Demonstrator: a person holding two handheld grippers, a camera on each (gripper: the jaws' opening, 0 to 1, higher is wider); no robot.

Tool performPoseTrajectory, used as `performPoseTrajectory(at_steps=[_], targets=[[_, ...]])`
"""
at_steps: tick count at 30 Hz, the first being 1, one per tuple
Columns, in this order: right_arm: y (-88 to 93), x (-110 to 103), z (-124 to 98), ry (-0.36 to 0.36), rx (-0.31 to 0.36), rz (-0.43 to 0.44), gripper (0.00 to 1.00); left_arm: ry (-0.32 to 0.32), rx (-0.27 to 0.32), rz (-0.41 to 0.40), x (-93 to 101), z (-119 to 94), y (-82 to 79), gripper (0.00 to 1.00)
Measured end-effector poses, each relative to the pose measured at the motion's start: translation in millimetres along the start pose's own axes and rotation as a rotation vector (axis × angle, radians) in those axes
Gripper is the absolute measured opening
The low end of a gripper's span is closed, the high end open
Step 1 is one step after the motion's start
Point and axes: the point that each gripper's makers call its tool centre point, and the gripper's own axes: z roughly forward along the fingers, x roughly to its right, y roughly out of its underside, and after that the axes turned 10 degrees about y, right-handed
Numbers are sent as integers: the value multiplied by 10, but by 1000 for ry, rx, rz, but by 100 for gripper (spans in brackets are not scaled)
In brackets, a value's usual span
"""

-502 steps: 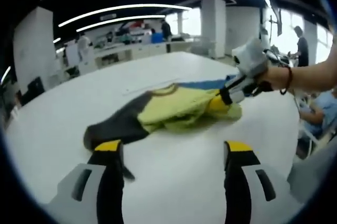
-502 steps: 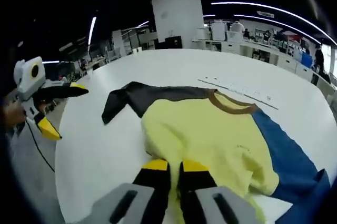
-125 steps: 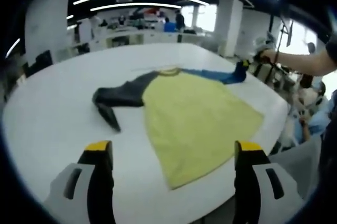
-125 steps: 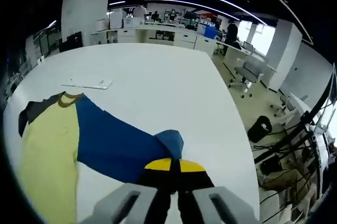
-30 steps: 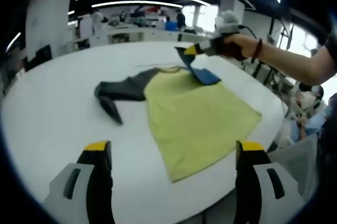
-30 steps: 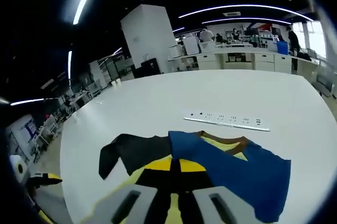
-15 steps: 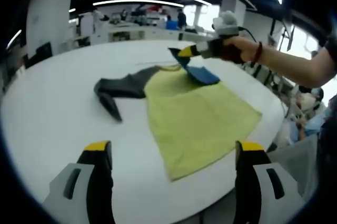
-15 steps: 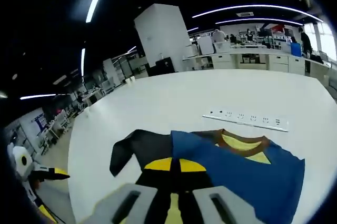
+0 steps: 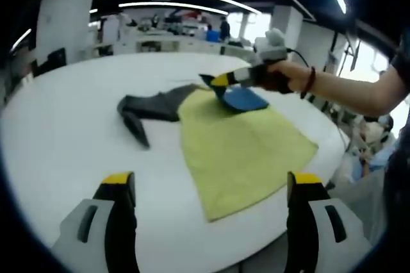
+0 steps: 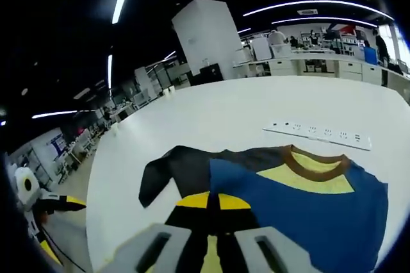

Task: Fold the garment on the visible template until the final outline fits inside the template.

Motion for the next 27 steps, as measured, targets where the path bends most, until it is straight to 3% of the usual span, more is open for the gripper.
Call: performPoseTrajectory(at_steps=[9,27], targets=[[119,-37,126,-7,-14,11,0,14,-14,-10,-16,57,25,94],[572,-113,466,4,-101,70,2,60,-39,-10,4,207,39,93]])
